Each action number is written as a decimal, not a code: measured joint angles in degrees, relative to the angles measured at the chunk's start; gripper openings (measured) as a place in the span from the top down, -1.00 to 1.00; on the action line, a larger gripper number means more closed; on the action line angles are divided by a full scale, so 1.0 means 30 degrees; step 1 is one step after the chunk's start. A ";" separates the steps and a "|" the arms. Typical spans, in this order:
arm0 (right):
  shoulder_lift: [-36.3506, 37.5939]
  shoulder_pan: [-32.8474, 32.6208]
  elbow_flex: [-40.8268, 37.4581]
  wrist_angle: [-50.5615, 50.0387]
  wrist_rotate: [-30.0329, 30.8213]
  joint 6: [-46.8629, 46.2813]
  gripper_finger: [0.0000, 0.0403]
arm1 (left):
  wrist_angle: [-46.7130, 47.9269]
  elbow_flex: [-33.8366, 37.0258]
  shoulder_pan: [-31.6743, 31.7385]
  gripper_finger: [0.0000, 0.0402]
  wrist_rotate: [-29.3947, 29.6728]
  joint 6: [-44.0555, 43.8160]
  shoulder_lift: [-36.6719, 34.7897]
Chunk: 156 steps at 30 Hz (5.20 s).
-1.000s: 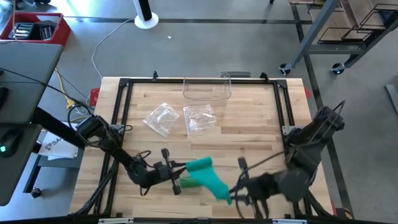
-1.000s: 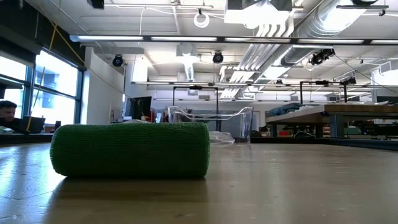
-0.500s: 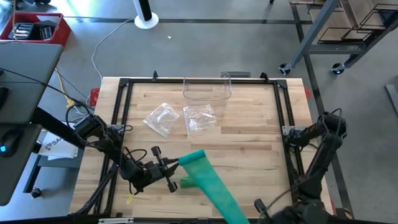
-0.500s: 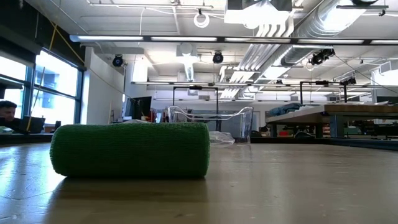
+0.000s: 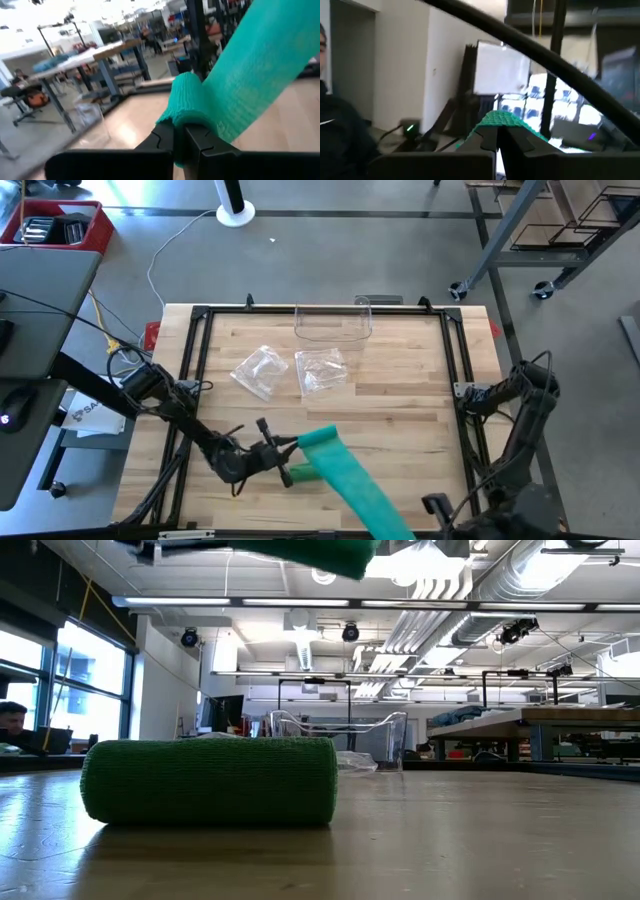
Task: Roll bandage
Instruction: Roll the blue bandage
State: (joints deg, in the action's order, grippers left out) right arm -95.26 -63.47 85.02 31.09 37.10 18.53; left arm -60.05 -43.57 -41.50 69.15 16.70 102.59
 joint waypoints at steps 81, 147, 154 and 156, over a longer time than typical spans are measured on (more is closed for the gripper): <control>-0.0007 0.4964 -1.2767 0.1367 -0.2390 -1.8407 1.00 | -0.3292 -0.7897 -0.0190 1.00 -0.3784 1.1411 0.2288; -0.0291 0.9359 -1.1995 0.1291 -0.7316 -2.2330 0.19 | 0.6375 -0.9304 -0.0662 1.00 -1.0837 0.3465 0.2295; -0.0291 0.9697 -1.1995 0.1305 -1.0411 -2.1934 0.19 | 0.6503 -0.9304 -0.0669 1.00 -1.0930 0.3458 0.2295; -0.0291 0.9754 -1.1995 0.1738 -1.1095 -2.1626 0.19 | 0.6542 -0.9300 -0.0669 1.00 -1.0957 0.3454 0.2295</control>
State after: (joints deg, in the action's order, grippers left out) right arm -96.14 -34.21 49.04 36.31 3.82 -46.35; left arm -40.42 -71.47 -43.51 36.28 27.06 109.47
